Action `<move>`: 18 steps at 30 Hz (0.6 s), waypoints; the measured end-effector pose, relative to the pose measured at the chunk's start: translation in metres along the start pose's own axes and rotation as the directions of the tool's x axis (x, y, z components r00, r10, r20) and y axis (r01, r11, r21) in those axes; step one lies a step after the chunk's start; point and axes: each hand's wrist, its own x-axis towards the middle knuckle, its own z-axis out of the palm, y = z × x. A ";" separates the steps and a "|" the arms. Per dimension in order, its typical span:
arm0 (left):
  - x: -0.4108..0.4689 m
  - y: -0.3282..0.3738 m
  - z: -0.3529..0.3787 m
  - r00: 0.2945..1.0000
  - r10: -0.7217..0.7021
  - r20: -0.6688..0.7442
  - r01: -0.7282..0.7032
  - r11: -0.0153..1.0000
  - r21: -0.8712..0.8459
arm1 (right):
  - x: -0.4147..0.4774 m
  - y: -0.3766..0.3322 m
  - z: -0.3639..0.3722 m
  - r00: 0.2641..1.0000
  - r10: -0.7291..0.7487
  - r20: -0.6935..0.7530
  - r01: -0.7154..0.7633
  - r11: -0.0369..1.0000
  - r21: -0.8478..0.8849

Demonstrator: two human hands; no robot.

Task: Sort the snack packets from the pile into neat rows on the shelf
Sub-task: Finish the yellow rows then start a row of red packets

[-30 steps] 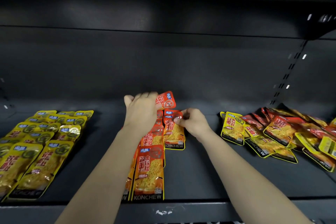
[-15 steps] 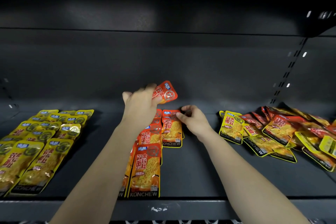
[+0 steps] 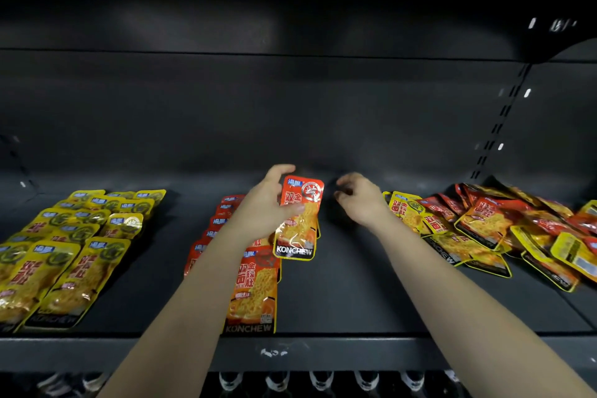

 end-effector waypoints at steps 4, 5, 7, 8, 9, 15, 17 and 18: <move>-0.003 -0.003 0.007 1.000 -0.005 0.012 0.005 1.000 0.016 | -0.008 0.004 -0.003 0.999 -0.036 0.018 0.037 0.998 -0.050; -0.003 -0.003 0.008 1.000 -0.003 0.016 0.002 1.000 0.027 | -0.010 0.004 -0.004 0.999 -0.047 0.024 0.048 0.996 -0.073; -0.004 -0.003 0.010 1.000 0.007 0.015 -0.008 0.999 0.049 | -0.013 0.004 -0.005 0.998 -0.058 0.038 0.062 0.992 -0.114; -0.005 -0.004 0.010 1.000 0.007 0.008 -0.008 0.998 0.062 | -0.014 0.004 -0.005 0.997 -0.064 0.043 0.069 0.990 -0.126; -0.005 -0.004 0.011 1.000 0.005 -0.003 -0.005 0.997 0.079 | -0.014 0.004 -0.005 0.997 -0.067 0.044 0.072 0.989 -0.129; -0.003 -0.006 0.012 0.995 0.015 -0.098 0.013 0.961 0.277 | -0.018 0.008 -0.001 0.998 -0.061 0.013 0.061 0.995 -0.079; -0.002 -0.007 0.014 0.994 0.023 -0.110 0.015 0.944 0.328 | -0.020 0.011 0.001 0.998 -0.055 0.025 0.056 0.995 -0.077; -0.002 -0.007 0.015 0.994 0.022 -0.110 0.018 0.936 0.353 | -0.020 0.012 0.002 0.998 -0.052 0.030 0.054 0.996 -0.077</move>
